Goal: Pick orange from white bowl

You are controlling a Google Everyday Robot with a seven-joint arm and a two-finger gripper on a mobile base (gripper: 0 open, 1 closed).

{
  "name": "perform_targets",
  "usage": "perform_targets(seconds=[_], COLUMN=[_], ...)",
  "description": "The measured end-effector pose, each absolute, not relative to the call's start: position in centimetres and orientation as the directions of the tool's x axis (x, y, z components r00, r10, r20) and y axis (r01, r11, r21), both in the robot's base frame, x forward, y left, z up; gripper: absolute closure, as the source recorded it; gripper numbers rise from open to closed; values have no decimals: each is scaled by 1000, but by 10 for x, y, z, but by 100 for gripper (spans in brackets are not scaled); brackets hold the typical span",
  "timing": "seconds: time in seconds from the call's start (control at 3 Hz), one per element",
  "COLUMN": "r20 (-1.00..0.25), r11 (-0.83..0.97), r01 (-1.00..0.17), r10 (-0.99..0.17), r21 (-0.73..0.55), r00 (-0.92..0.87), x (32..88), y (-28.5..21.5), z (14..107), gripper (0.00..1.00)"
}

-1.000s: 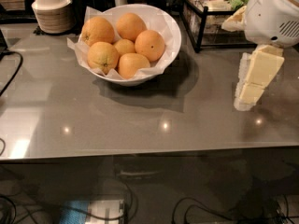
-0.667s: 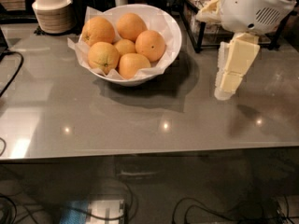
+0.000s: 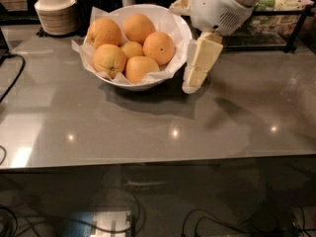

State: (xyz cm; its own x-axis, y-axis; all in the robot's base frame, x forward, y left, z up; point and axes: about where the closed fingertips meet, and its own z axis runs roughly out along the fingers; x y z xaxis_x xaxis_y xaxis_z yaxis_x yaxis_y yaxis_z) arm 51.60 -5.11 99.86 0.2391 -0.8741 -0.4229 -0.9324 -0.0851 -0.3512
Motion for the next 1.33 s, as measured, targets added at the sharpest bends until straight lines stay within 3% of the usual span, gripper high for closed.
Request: perform_targets(seconds=[0.67,1.33], r20=[-485,-432], r11=[-139,-265], r01=[-928,-915], r10=[-820,-818], r21=[-346,-305], r00=[303,380], x=[558,588], y=[20,123], z=[977,983], gripper=[0,0])
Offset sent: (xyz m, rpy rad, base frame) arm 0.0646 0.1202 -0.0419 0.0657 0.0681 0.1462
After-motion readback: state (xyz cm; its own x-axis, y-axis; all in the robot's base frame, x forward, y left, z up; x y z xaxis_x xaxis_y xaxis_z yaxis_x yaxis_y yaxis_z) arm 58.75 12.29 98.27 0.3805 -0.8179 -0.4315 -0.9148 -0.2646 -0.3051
